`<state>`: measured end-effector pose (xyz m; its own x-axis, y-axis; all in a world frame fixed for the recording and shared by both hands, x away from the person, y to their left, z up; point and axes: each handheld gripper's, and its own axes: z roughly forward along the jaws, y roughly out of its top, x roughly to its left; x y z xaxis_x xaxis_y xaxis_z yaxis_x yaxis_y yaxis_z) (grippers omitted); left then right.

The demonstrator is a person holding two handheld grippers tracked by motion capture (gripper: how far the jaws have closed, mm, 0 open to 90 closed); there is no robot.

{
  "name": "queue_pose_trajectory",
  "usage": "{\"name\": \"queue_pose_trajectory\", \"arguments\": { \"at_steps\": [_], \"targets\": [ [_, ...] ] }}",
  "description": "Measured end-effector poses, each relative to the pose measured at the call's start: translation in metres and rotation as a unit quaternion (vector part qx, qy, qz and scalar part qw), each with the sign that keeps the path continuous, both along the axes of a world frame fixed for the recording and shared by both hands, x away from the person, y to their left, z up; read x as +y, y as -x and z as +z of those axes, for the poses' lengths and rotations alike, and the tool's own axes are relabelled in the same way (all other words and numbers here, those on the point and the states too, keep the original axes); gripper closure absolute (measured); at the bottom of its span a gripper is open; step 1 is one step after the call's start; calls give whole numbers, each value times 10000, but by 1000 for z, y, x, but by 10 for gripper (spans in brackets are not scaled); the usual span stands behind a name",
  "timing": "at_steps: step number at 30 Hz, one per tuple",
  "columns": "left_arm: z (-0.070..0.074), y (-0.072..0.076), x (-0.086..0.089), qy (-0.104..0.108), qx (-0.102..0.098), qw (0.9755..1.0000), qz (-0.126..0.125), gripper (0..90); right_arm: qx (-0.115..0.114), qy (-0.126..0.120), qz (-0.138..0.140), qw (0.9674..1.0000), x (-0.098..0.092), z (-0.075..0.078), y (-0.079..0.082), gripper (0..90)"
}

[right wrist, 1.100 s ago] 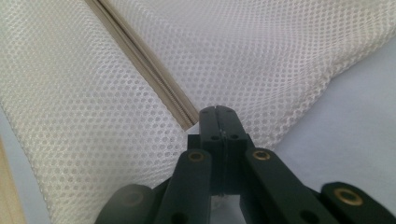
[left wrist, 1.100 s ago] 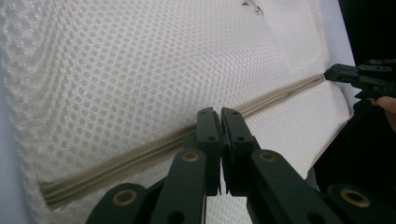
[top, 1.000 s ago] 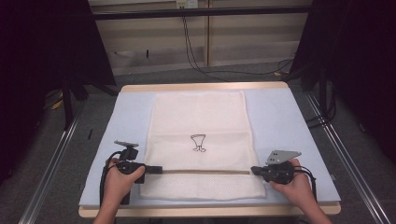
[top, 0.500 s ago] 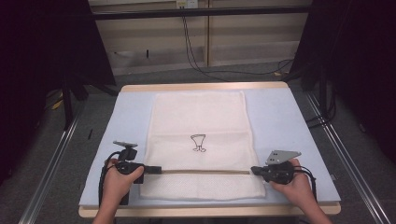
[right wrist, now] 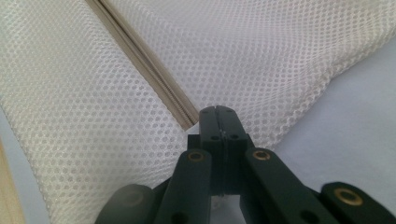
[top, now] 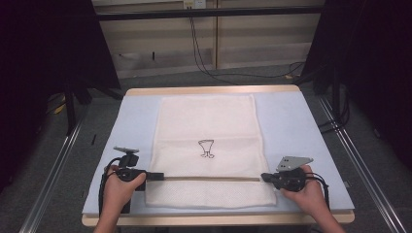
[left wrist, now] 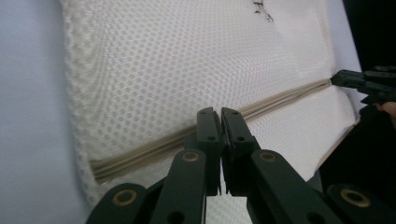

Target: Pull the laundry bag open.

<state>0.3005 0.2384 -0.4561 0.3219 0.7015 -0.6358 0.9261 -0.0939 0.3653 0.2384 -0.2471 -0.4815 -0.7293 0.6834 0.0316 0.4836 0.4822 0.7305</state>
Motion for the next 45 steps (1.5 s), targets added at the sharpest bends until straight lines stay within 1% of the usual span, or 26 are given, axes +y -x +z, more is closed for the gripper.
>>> {"name": "queue_pose_trajectory", "arguments": {
  "at_steps": [1,4,5,7,9,13,15,19,21,22,24,26,29,31,32,34,35,37,38,40,43,45],
  "targets": [
    [0,0,-1,32,29,10000,31,873,0,0,-1,10000,0,0,0,900],
    [0,0,1,37,19,10000,7,873,-3,3,0,10000,0,0,0,900],
    [0,0,1,80,52,10000,23,873,-2,2,0,10000,0,0,0,900],
    [0,0,1,27,32,10000,50,873,-3,4,1,10000,0,0,0,900],
    [0,0,3,129,60,9999,67,873,-4,4,1,10000,0,0,0,900],
    [0,0,4,146,86,9998,65,873,-1,1,1,10000,0,0,0,900],
    [1,0,5,22,57,9999,83,873,-6,2,3,10000,0,0,0,900],
    [0,1,10,57,39,9999,158,873,2,-6,-5,10000,0,0,0,900],
    [0,0,10,36,14,9999,132,873,3,-10,-10,10000,0,0,0,900],
    [0,0,10,72,49,9998,162,873,12,-12,-10,10000,0,0,0,900],
    [0,0,11,58,64,9999,106,873,5,-7,-5,10000,0,0,0,900],
    [0,0,12,101,97,9998,112,873,4,-4,-6,10000,0,0,0,900],
    [0,0,12,101,88,9998,114,873,6,-8,-3,10000,0,0,0,900],
    [1,0,13,-5,61,9999,116,873,19,-18,-12,10000,0,0,0,900],
    [2,0,14,-39,82,9998,168,873,10,-12,-7,10000,0,0,0,900],
    [2,0,17,-53,69,9998,171,873,12,-15,-5,10000,0,0,0,900],
    [2,1,17,6,90,9997,224,873,13,-15,-4,10000,0,0,0,900],
    [1,1,17,17,116,9997,217,873,8,-9,2,10000,0,0,0,900],
    [1,0,18,4,99,9997,202,873,8,-8,-2,10000,0,0,0,900],
    [0,0,19,50,105,9998,191,873,-1,2,2,10000,0,0,0,900],
    [1,-1,20,61,111,9997,187,873,2,3,2,10000,0,0,0,900],
    [1,0,20,-48,109,9997,208,873,4,2,1,10000,0,0,0,900]
  ]
}}
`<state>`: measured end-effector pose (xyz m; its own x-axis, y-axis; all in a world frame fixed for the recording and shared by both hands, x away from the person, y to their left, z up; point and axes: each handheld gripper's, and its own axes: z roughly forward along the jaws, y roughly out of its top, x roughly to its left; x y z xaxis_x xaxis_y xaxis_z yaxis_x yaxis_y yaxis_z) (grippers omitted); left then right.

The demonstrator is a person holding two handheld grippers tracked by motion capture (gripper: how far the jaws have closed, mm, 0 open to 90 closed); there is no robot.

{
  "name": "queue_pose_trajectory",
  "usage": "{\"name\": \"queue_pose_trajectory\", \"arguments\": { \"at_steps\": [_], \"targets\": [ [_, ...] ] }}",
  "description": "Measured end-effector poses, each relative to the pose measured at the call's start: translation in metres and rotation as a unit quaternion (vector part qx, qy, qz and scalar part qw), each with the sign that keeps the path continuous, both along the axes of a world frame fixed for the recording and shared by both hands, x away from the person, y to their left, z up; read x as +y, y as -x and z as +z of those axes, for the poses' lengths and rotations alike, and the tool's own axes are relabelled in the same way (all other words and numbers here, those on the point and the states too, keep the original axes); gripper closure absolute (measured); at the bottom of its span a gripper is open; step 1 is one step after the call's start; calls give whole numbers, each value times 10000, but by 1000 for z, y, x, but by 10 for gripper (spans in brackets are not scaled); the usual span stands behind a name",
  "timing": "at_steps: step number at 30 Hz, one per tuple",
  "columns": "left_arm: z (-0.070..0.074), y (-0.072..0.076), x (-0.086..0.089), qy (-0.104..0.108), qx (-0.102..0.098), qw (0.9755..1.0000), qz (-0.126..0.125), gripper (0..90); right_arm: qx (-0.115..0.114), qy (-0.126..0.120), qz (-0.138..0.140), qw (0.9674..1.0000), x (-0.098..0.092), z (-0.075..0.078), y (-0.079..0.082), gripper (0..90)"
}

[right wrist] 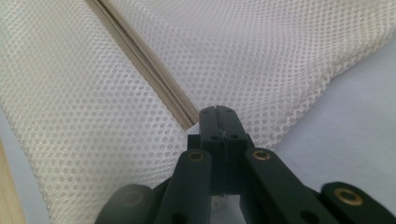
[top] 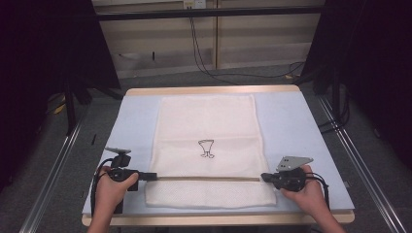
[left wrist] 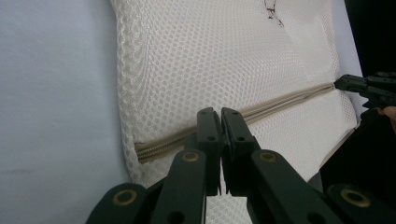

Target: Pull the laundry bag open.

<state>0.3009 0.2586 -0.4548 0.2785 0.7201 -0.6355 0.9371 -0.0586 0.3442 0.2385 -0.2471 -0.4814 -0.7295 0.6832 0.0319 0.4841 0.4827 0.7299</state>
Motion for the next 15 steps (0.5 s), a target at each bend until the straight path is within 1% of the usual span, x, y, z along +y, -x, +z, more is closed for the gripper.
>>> {"name": "queue_pose_trajectory", "arguments": {
  "at_steps": [2,3,4,8,11,15],
  "targets": [
    [-1,-1,3,-31,-19,10000,1,873,-3,2,4,10000,0,0,0,900],
    [-1,0,4,25,20,10000,50,873,-4,2,5,10000,0,0,0,900],
    [-1,0,5,1,0,10000,43,873,-2,1,3,10000,0,0,0,900],
    [-1,0,5,22,-12,10000,40,873,-3,1,6,10000,0,0,0,900],
    [-1,0,6,69,16,10000,66,873,-5,3,4,10000,0,0,0,900],
    [-1,0,8,69,20,10000,60,873,-2,1,5,10000,0,0,0,900]
  ]
}}
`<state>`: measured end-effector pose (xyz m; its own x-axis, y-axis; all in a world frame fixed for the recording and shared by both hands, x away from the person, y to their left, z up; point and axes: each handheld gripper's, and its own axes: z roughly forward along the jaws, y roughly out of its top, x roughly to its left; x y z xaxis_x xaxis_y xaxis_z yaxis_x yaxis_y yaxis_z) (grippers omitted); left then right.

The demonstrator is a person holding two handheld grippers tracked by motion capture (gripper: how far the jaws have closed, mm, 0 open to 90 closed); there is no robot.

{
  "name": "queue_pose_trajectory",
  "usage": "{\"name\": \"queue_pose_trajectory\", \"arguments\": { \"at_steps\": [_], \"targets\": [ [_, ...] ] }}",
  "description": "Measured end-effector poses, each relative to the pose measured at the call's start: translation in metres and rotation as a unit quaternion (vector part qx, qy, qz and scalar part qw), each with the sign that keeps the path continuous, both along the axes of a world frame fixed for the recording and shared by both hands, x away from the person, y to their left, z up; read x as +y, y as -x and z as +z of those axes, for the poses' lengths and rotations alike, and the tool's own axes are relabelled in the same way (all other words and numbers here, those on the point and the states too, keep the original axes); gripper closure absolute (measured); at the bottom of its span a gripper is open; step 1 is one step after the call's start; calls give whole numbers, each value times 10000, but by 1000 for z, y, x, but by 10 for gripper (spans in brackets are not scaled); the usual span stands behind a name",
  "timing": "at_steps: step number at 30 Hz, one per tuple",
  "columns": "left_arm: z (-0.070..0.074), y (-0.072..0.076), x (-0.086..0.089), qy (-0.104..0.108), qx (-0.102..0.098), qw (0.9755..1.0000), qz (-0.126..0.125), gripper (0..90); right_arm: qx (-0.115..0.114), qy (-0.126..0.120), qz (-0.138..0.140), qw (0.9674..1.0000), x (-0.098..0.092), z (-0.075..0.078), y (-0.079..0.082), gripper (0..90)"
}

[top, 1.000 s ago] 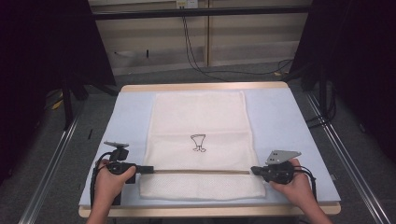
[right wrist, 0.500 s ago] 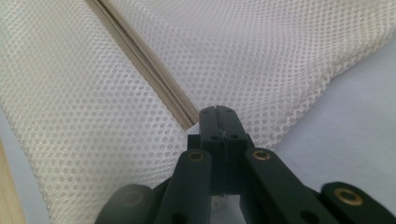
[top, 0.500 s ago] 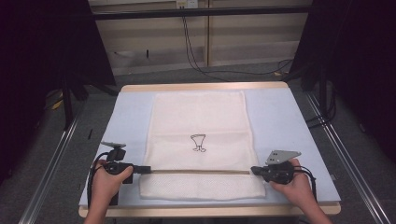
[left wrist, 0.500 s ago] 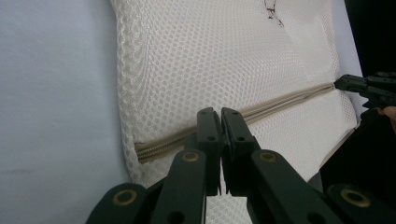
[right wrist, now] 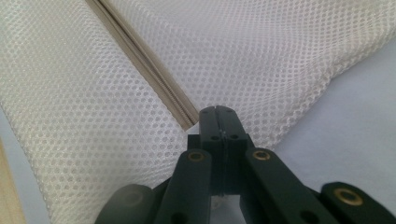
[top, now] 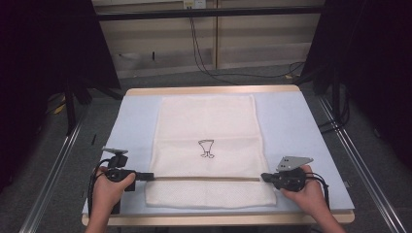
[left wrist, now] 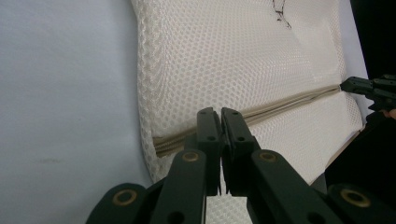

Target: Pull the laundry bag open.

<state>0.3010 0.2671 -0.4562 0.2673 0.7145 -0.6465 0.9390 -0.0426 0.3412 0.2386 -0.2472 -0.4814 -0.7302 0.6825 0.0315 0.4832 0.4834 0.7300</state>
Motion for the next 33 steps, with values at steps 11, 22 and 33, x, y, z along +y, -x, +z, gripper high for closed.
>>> {"name": "queue_pose_trajectory", "arguments": {
  "at_steps": [11,22,33],
  "targets": [
    [-1,0,15,-64,32,9999,148,872,-4,4,2,10000,0,0,0,900],
    [-3,0,26,-67,118,9998,165,871,-5,3,-1,10000,0,0,0,900],
    [-9,-2,30,-43,213,9994,286,872,14,3,-10,10000,1,0,0,900]
  ]
}}
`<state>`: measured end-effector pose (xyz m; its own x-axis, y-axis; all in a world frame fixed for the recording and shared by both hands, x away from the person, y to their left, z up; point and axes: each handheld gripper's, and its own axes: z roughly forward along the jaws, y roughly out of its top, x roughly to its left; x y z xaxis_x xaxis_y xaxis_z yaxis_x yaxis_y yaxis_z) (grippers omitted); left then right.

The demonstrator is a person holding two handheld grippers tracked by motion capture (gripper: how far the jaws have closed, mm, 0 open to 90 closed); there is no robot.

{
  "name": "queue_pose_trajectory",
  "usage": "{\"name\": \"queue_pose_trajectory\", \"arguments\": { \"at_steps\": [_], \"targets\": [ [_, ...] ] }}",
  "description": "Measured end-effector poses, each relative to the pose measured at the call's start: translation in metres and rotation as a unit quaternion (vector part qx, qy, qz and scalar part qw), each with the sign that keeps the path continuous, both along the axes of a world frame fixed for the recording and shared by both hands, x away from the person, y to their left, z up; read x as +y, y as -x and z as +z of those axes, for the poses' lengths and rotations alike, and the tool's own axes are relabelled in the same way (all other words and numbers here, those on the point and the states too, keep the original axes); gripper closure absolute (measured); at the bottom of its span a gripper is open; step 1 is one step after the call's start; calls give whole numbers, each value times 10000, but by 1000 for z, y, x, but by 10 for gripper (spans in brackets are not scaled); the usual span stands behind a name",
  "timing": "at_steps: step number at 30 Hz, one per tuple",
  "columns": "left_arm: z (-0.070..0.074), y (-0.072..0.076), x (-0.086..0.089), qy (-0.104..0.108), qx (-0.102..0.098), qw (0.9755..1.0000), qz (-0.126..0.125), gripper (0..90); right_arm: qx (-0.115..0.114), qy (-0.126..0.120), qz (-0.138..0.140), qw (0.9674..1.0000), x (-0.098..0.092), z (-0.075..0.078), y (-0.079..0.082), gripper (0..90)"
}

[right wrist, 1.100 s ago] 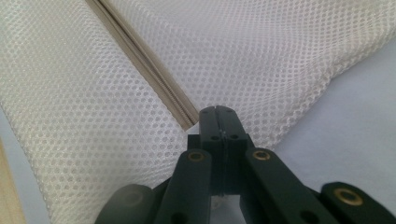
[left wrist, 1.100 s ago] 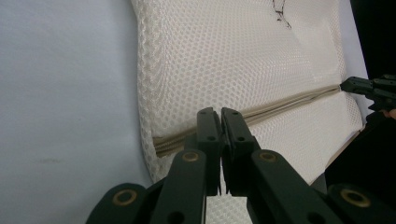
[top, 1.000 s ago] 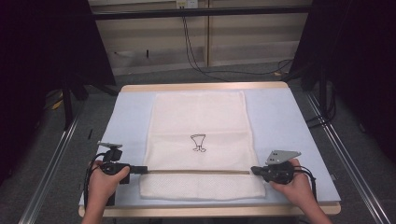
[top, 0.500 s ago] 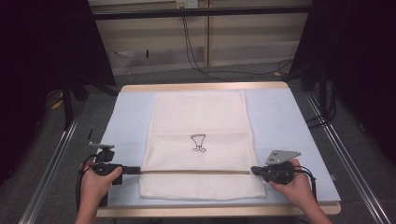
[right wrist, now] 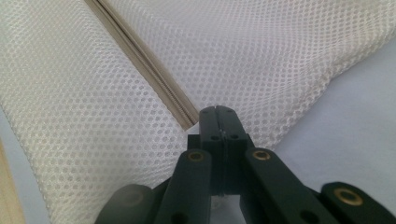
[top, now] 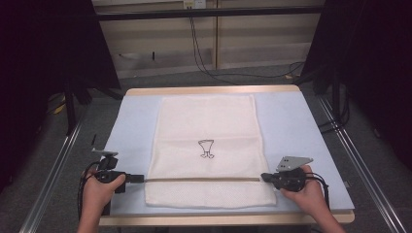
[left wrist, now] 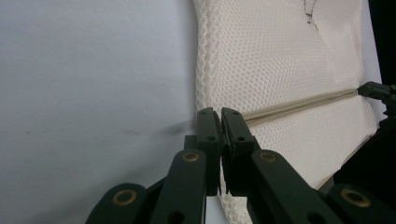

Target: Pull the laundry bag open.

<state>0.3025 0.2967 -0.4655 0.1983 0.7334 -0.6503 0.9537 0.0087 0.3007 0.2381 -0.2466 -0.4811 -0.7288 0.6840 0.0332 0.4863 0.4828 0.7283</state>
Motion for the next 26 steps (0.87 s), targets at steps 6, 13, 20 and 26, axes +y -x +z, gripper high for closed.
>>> {"name": "queue_pose_trajectory", "arguments": {
  "at_steps": [6,13,20,26],
  "targets": [
    [2,0,-1,-102,-18,9999,-72,873,-2,5,4,10000,0,0,0,900],
    [13,1,4,-94,-588,9982,-107,795,-50,-43,112,9999,-3,2,-1,847],
    [16,-1,5,-526,-1349,9885,426,541,-449,-146,-402,9981,-15,13,-3,541],
    [16,-4,4,-1503,-2120,9638,605,395,-621,-159,-951,9934,-25,15,-6,291]
  ]
}}
